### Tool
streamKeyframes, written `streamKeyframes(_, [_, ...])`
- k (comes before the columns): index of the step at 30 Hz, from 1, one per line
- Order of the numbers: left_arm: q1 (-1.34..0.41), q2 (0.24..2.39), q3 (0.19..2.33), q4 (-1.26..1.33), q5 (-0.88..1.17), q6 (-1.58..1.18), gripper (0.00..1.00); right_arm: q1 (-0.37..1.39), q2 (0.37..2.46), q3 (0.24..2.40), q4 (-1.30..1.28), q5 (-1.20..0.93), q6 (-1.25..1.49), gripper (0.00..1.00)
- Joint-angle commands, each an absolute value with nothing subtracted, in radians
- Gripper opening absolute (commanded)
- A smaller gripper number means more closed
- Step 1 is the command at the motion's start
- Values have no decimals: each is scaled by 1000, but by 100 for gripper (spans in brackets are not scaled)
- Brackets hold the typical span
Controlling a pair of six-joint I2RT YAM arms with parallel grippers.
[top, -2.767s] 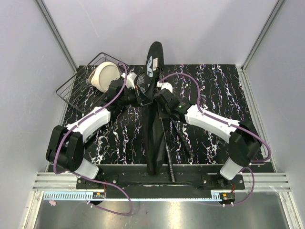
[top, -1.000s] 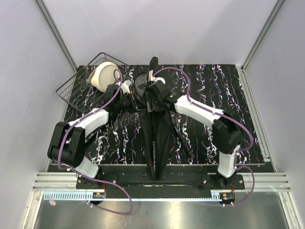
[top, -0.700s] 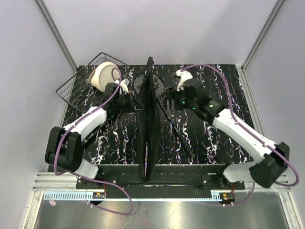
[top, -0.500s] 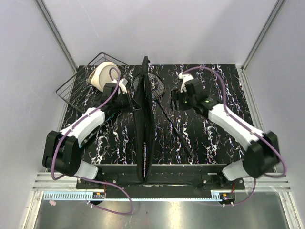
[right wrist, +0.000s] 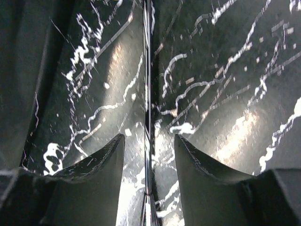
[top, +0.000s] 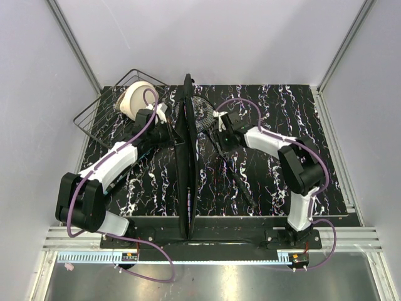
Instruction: Pack up the badminton gear
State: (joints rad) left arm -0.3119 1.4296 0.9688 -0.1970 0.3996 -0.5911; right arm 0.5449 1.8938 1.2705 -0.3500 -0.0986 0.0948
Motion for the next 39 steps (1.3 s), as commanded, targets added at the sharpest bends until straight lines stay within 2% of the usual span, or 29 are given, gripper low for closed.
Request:
streamKeyframes(1, [-313, 1393, 1002, -150, 416, -586, 0, 592, 1960, 1385, -308, -22, 60, 50])
streamKeyframes(13, [-314, 1361, 992, -114, 410, -580, 0, 601, 2129, 1528, -310, 83, 68, 31])
streamKeyframes(17, [-321, 1356, 996, -107, 387, -575, 0, 601, 2135, 1523, -311, 142, 63, 21])
streamKeyframes(20, [-334, 1347, 1009, -139, 319, -563, 0, 601, 2103, 1503, -321, 219, 89, 2])
streamKeyframes(21, [-340, 1348, 1012, -146, 302, -566, 0, 601, 2073, 1496, -340, 250, 101, 0])
streamKeyframes(29, [-357, 1472, 1107, -190, 252, -663, 0, 542, 1852, 1384, -508, 432, 259, 0])
streamKeyframes(39, [-423, 1764, 1353, -193, 249, -706, 0, 546, 1531, 1278, -656, 462, 230, 0])
